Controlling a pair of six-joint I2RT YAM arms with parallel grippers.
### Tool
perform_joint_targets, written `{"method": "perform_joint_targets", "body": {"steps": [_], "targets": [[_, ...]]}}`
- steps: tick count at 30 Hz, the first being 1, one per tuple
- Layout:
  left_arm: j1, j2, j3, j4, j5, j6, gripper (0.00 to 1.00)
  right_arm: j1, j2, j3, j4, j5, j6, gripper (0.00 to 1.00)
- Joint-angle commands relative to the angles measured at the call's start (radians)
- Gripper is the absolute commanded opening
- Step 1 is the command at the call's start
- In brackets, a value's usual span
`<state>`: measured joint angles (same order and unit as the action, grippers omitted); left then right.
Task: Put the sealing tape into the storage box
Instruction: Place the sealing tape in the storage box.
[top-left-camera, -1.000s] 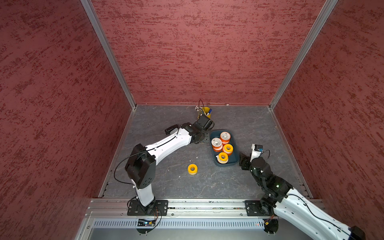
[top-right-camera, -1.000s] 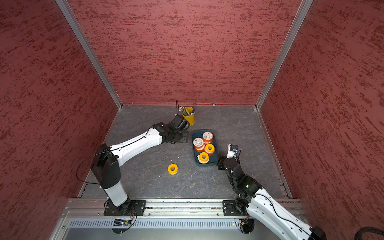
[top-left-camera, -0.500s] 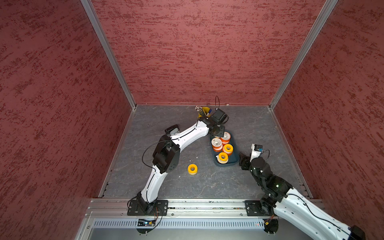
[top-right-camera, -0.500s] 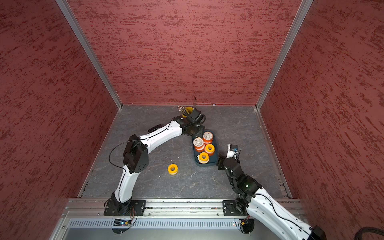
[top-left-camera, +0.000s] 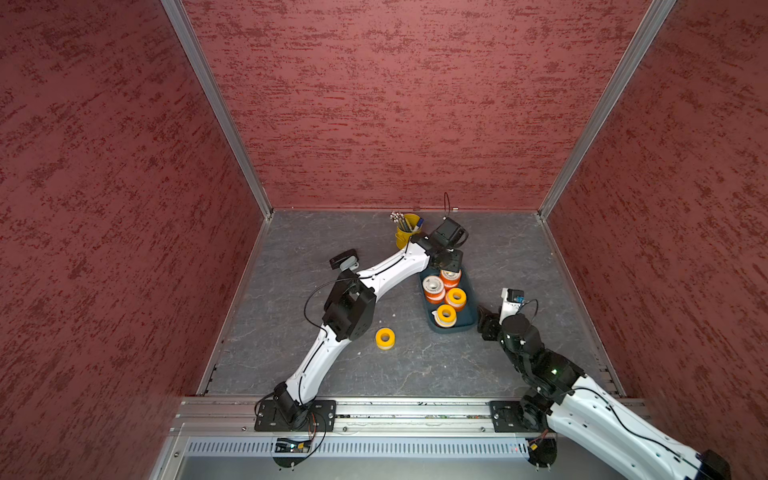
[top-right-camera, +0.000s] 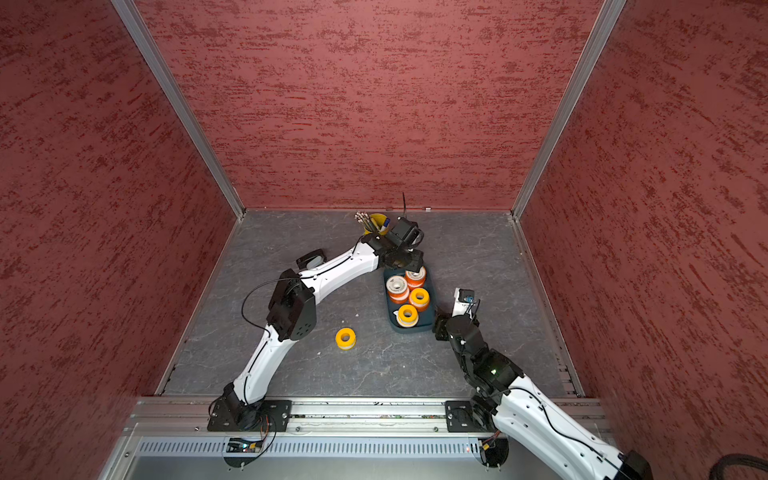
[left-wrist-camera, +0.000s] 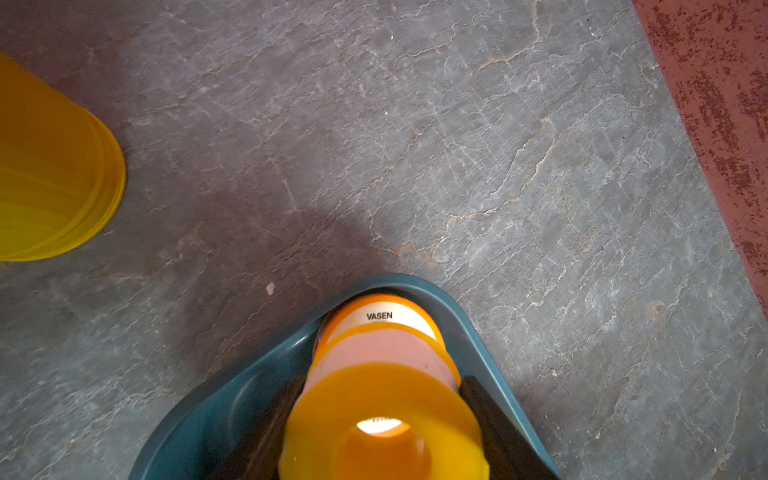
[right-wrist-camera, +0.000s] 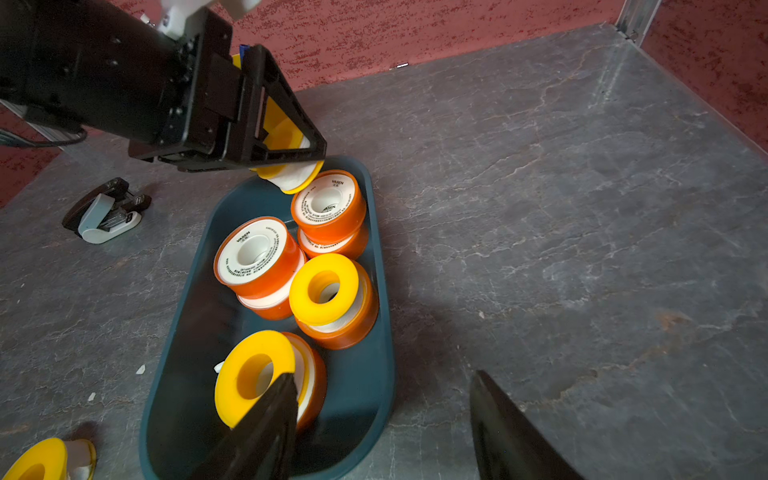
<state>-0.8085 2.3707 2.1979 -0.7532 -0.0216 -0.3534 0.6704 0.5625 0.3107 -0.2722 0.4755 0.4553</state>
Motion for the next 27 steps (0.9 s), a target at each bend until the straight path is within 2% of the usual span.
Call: {"method": "perform_joint_targets", "body": {"steps": [1,14,27], "targets": [[-0.004,0.027,0.037,0.017,0.015,0.021,0.55,-0.005,0.002,-0.007,0.034,-0.012,-0.010,0.67],[0.000,0.084,0.080,-0.020,0.010,0.028,0.58,-0.005,0.014,-0.006,0.042,-0.017,-0.013,0.67],[-0.003,0.094,0.096,-0.043,0.022,0.034,0.71,-0.005,0.017,-0.007,0.045,-0.018,-0.015,0.67]]}}
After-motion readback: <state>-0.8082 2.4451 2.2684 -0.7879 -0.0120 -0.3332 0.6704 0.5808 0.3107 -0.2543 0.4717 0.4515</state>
